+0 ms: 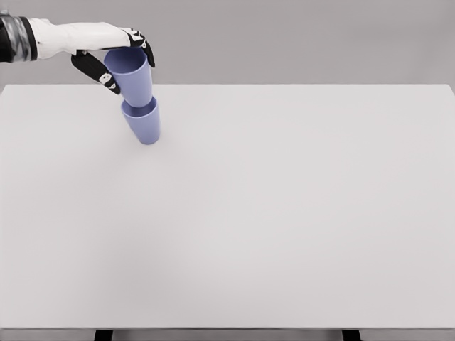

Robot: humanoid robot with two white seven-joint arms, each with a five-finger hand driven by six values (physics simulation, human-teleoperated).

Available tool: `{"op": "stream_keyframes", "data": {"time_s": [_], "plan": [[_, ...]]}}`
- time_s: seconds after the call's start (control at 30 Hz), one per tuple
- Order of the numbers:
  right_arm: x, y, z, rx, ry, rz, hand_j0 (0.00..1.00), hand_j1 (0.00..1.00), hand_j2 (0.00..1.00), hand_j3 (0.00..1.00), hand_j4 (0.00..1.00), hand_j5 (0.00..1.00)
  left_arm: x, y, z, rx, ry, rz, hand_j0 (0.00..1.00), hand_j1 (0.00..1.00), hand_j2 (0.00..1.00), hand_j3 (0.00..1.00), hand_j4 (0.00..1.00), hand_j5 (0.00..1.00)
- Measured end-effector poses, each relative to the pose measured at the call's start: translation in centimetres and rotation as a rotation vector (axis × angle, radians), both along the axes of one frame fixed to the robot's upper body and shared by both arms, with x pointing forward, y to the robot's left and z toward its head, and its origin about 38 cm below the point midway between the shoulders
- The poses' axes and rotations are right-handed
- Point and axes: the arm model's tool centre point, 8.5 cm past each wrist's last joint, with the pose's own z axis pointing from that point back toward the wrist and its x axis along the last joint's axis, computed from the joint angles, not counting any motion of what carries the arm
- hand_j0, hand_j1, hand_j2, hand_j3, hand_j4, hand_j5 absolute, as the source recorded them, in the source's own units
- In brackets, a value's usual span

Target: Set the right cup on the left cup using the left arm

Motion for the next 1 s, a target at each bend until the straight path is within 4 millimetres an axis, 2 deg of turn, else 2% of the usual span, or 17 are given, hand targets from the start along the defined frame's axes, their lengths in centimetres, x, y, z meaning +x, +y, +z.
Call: {"op": "stream_keyframes", "data": {"time_s": [0.1,0.3,0.33,0.57,0.77,0.9,1.0], "plan": [[0.0,0.0,0.0,0.000,0.000,0.000,1.00,1.00,1.00,1.00,1.00,1.00,-0.1,0.0,-0.7,0.002,0.013,0.000,0.41,0.41,0.41,0.41,0.41,0.41],[0.0,0.0,0.0,0.000,0.000,0.000,1.00,1.00,1.00,1.00,1.00,1.00,-0.1,0.1,-0.9,0.002,0.017,0.002,0.42,0.42,0.42,0.42,0.42,0.42],[0.0,0.0,0.0,0.000,0.000,0.000,1.00,1.00,1.00,1.00,1.00,1.00,-0.2,0.2,-1.5,0.002,0.027,0.003,0.42,0.42,0.42,0.42,0.42,0.42],[0.0,0.0,0.0,0.000,0.000,0.000,1.00,1.00,1.00,1.00,1.00,1.00,0.1,0.8,-1.5,0.003,0.024,0.026,0.42,0.42,0.42,0.42,0.42,0.42],[0.0,0.0,0.0,0.000,0.000,0.000,1.00,1.00,1.00,1.00,1.00,1.00,0.3,0.3,-1.6,0.001,0.024,0.020,0.42,0.42,0.42,0.42,0.42,0.42],[0.0,0.0,0.0,0.000,0.000,0.000,1.00,1.00,1.00,1.00,1.00,1.00,0.3,0.2,-1.7,0.003,0.026,0.020,0.55,0.55,0.55,0.55,0.55,0.55],[0.0,0.0,0.0,0.000,0.000,0.000,1.00,1.00,1.00,1.00,1.00,1.00,0.3,0.1,-1.7,0.002,0.024,0.020,0.57,0.57,0.57,0.57,0.57,0.57]]}}
